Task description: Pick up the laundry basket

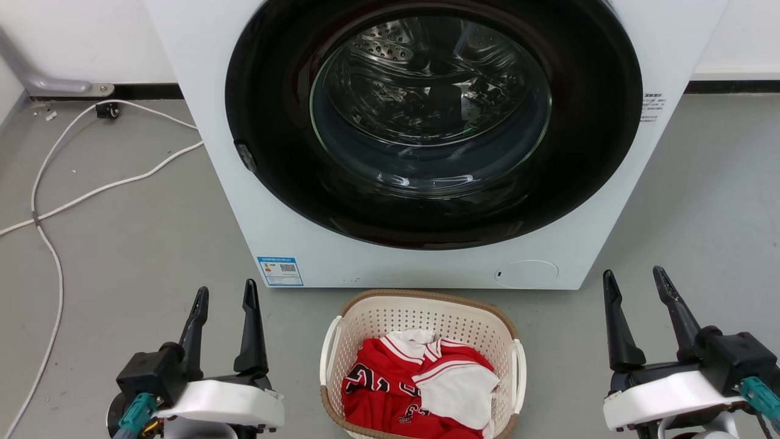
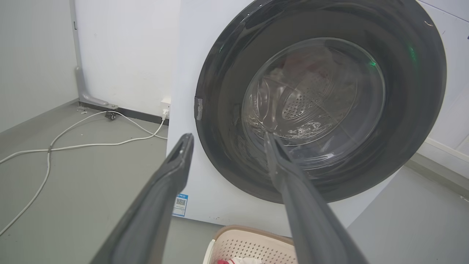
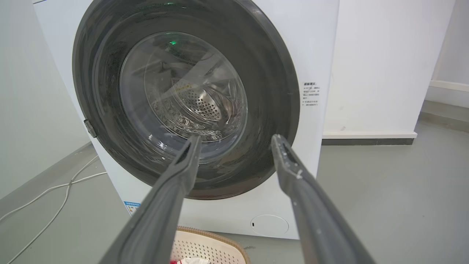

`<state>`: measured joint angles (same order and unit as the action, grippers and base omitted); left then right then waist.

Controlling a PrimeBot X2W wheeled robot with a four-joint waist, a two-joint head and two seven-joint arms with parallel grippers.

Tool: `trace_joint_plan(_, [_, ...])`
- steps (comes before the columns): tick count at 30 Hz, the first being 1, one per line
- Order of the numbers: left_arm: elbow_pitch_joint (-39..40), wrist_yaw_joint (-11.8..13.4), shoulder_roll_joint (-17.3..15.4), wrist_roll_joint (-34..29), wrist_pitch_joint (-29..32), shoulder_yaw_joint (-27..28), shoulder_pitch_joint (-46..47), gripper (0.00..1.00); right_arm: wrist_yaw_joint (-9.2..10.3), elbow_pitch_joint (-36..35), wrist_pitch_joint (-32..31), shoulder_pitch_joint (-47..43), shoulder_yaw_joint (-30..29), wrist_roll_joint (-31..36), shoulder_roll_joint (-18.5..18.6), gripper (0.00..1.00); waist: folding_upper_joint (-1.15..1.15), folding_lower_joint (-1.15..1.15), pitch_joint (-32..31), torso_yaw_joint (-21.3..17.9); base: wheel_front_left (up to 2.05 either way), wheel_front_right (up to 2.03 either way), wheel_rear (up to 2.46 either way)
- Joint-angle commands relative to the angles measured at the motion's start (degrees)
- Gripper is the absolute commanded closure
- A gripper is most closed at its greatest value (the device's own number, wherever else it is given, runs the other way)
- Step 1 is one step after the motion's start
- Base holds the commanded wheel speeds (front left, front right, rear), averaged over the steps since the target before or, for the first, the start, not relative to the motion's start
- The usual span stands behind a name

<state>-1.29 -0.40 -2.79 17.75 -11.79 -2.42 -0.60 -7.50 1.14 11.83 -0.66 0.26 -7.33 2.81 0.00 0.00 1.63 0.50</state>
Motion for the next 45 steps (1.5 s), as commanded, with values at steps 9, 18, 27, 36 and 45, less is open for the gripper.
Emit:
trace_joint_plan(9, [-0.25, 0.47, -0.14, -4.99, -1.42, -0.46, -0.79, 0.00, 0.02, -0.26, 1.38, -0.94, 0.11, 4.75, 0.13, 0.00, 0.00, 0.00, -0.04, 0.17, 0.00, 0.00, 0.00])
trace_joint_plan(18, [-0.80, 0.83, -0.14, -8.77, -2.40, -1.08, -1.40, 0.00, 0.02, 0.49, 2.39, -1.61, -0.28, 6.67, 0.12, 0.00, 0.00, 0.00, -0.13, 0.24, 0.00, 0.00, 0.00])
trace_joint_plan(27, [-1.16, 1.19, -0.14, -12.68, -3.28, -1.30, -2.02, 0.00, 0.02, 0.50, 3.29, -2.03, 0.06, 9.66, 0.12, 0.00, 0.00, 0.00, -0.20, 0.29, 0.00, 0.00, 0.00])
trace_joint_plan(36, [-1.88, 1.44, -0.14, -12.99, -3.55, -1.56, -2.29, 0.00, 0.02, 0.81, 3.39, -2.38, -0.07, 8.61, 0.11, 0.00, 0.00, 0.00, -0.55, 0.59, 0.00, 0.00, 0.00])
trace_joint_plan(45, [-2.21, 1.66, -0.14, -13.45, -3.55, -1.39, -2.42, 0.00, 0.02, 0.95, 3.39, -2.21, -0.02, 8.11, 0.11, 0.00, 0.00, 0.00, -0.56, 0.63, 0.00, 0.00, 0.00])
